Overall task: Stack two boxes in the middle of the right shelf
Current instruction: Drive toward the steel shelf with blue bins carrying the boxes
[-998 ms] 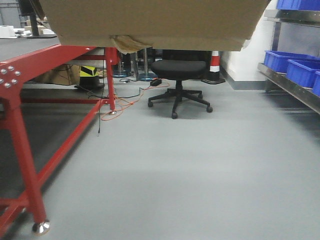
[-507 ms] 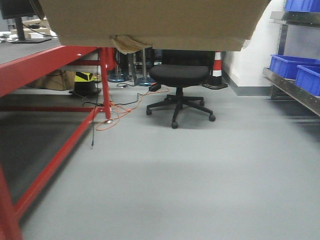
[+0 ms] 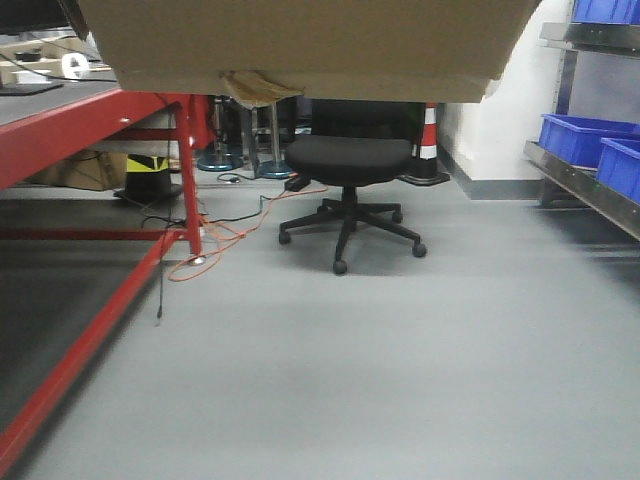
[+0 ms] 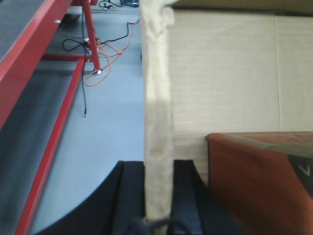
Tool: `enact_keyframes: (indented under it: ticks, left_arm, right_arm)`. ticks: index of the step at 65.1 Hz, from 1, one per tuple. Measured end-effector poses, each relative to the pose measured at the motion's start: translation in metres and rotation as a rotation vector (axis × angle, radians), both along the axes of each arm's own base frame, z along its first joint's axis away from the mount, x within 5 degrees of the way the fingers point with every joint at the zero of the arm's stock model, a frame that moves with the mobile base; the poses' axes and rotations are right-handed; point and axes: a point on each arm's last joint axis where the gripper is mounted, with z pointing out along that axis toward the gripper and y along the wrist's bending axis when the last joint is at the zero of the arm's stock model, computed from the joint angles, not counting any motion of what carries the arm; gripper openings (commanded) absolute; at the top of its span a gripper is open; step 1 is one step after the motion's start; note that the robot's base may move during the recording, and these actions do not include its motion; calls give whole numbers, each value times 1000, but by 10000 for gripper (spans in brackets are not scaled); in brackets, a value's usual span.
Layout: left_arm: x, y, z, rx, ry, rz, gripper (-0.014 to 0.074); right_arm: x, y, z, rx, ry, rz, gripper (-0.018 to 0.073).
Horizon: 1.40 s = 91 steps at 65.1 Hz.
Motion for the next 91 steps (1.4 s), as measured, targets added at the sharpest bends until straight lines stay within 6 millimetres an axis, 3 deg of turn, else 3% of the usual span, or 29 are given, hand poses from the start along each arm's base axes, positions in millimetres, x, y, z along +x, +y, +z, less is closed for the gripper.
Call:
enact_keyframes:
  ticks: [61, 91]
  left_arm:
    - [0, 0, 0, 5, -2, 2, -111]
    - [0, 1, 1, 18, -12, 5, -111]
  right_arm:
    - [1, 1, 0, 2, -7, 4, -152]
    - [4, 3, 8, 10, -100, 39, -152]
